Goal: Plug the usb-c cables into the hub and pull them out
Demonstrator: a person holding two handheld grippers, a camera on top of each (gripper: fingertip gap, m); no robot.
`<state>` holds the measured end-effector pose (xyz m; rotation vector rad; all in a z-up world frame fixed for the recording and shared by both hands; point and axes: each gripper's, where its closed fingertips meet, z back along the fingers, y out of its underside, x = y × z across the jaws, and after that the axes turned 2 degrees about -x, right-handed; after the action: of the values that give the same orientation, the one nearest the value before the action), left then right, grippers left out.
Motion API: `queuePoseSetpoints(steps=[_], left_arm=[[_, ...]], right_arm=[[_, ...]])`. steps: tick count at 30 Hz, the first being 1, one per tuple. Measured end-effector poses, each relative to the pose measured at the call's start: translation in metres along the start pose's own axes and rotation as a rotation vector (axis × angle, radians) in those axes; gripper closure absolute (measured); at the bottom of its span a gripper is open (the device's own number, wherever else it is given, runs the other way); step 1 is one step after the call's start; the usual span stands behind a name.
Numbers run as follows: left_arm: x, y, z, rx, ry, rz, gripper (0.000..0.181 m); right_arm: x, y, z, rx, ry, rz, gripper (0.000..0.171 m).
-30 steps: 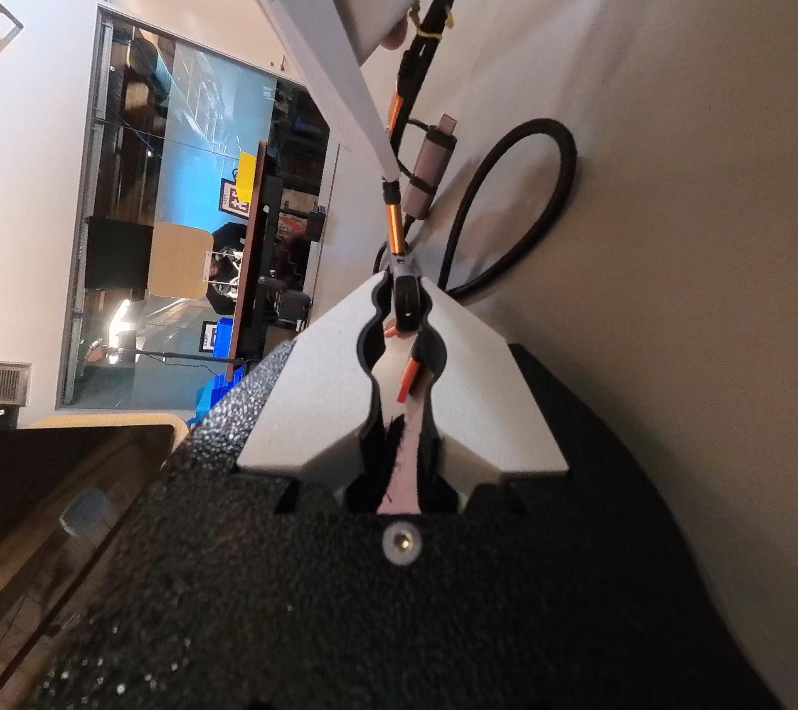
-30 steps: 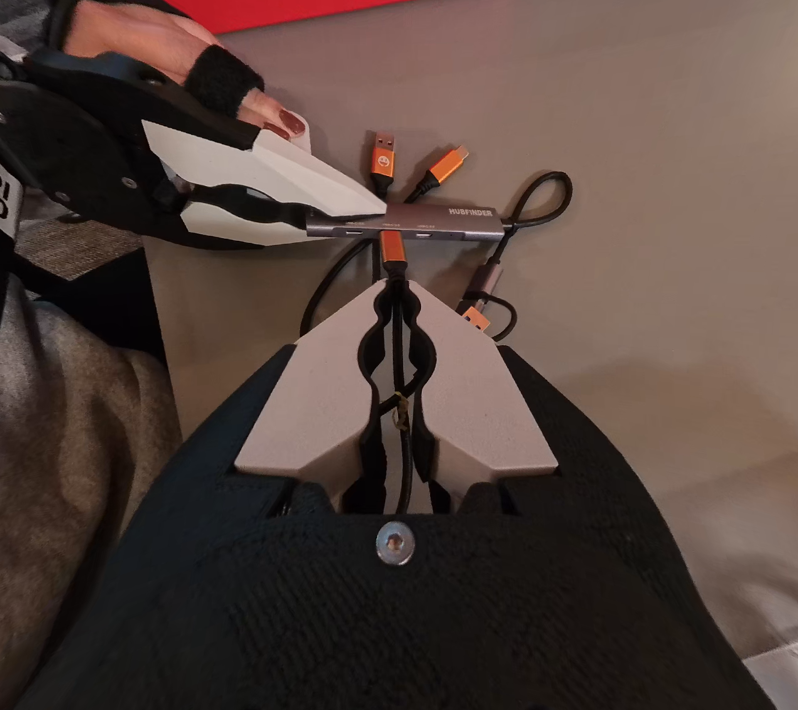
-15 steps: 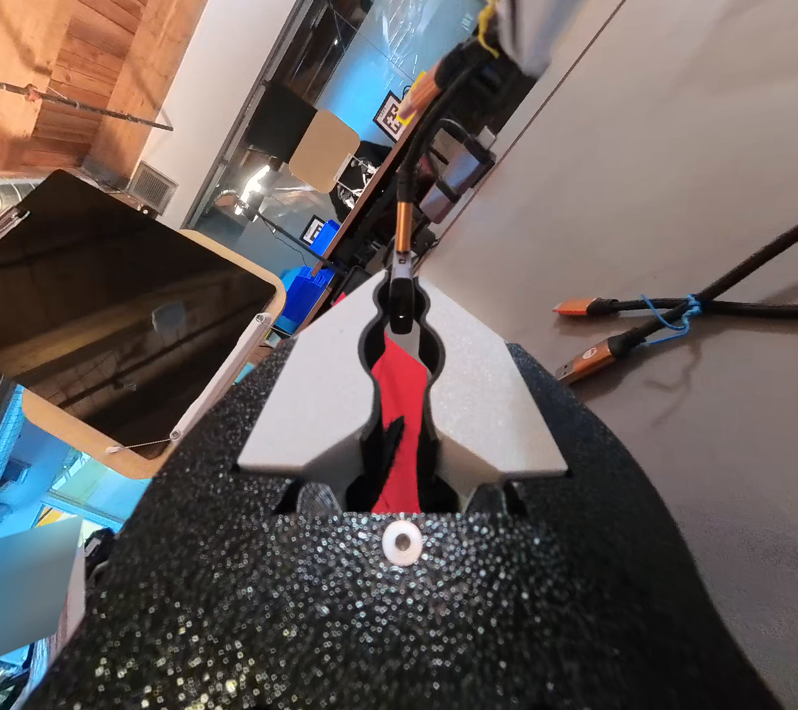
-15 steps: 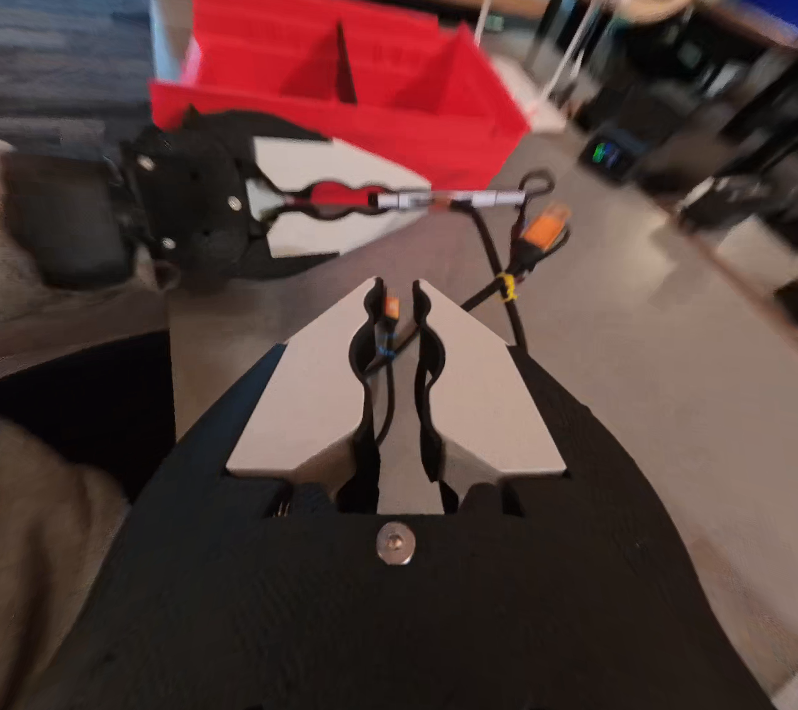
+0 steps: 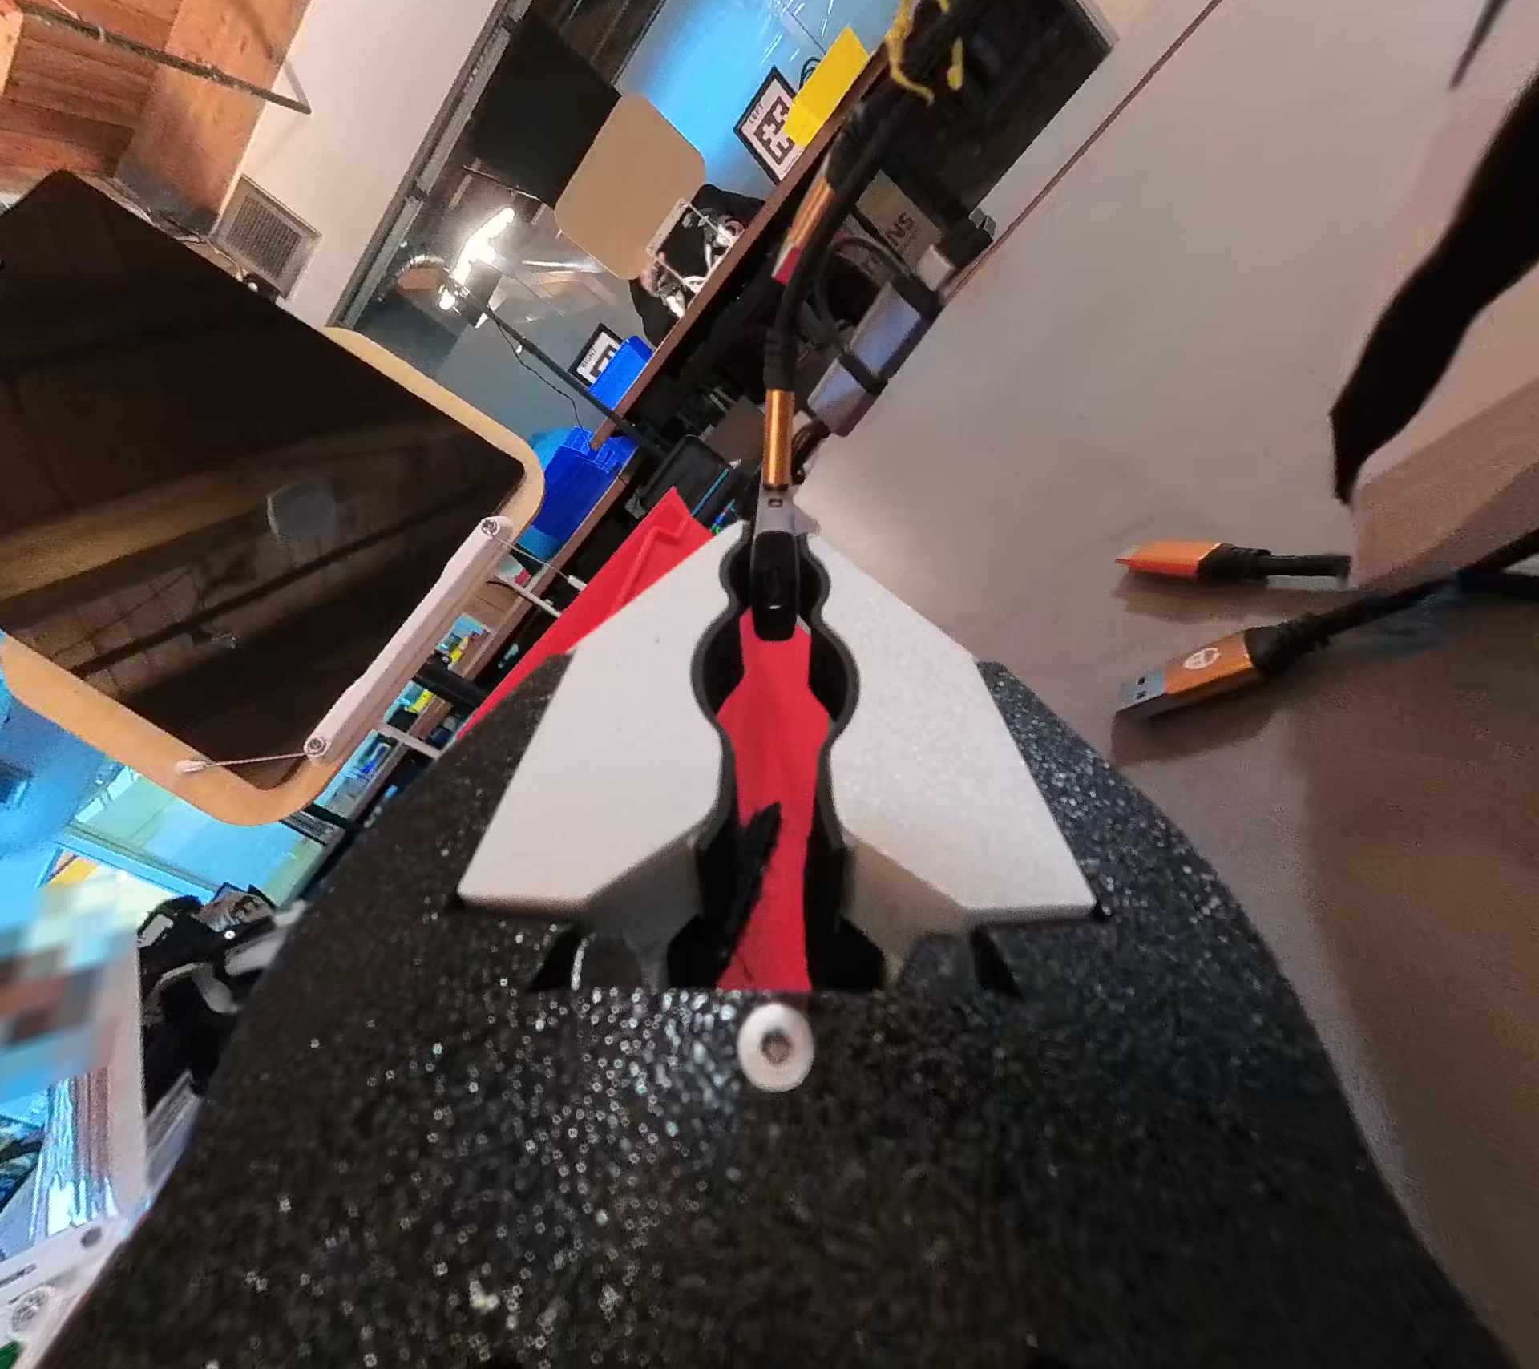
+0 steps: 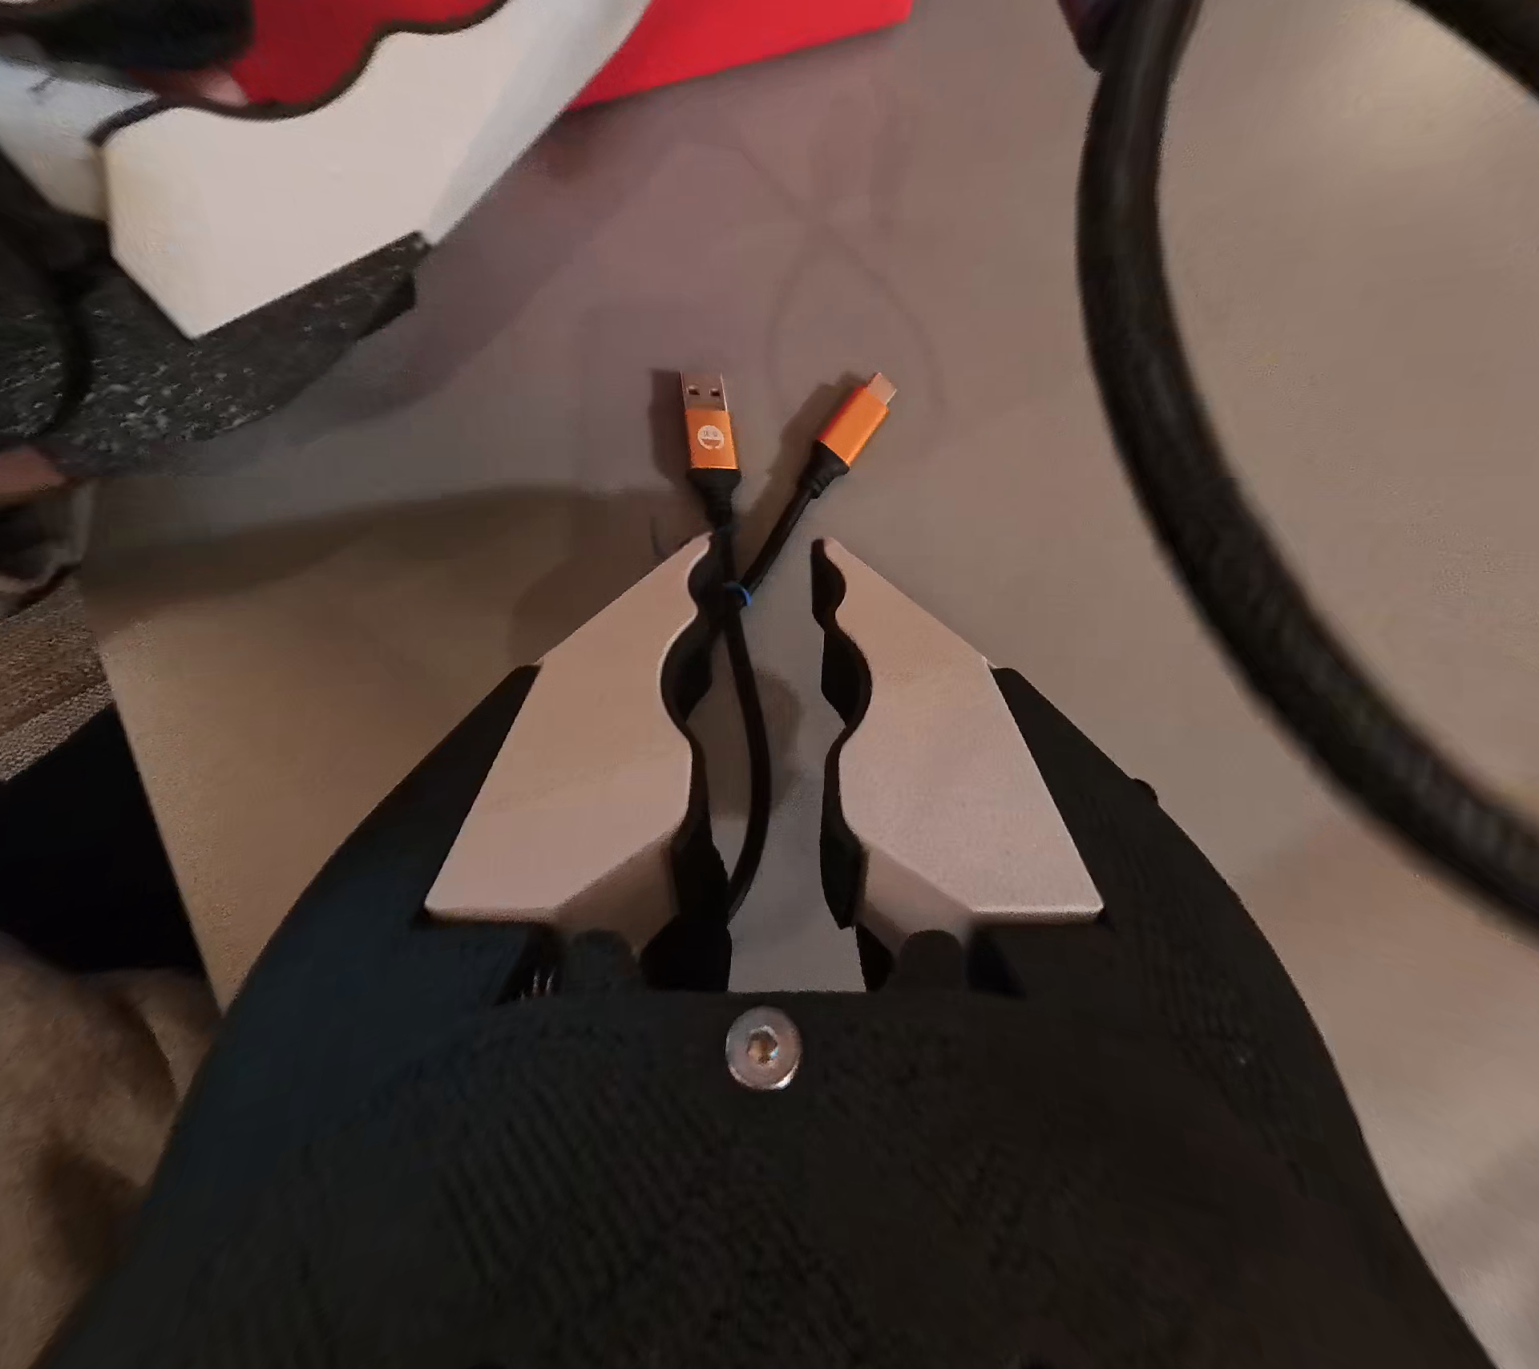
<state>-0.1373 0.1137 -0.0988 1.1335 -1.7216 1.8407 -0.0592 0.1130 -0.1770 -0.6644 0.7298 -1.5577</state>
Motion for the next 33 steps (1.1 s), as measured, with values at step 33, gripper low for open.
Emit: queuePoseSetpoints(steps=[33], left_arm=[[-0.086,-0.031,0.018,-0.217,0.361,-0.325,0.174]], right_arm=[[0.016,0.014,0.055,0.129,-0.123,0.227,0.17]])
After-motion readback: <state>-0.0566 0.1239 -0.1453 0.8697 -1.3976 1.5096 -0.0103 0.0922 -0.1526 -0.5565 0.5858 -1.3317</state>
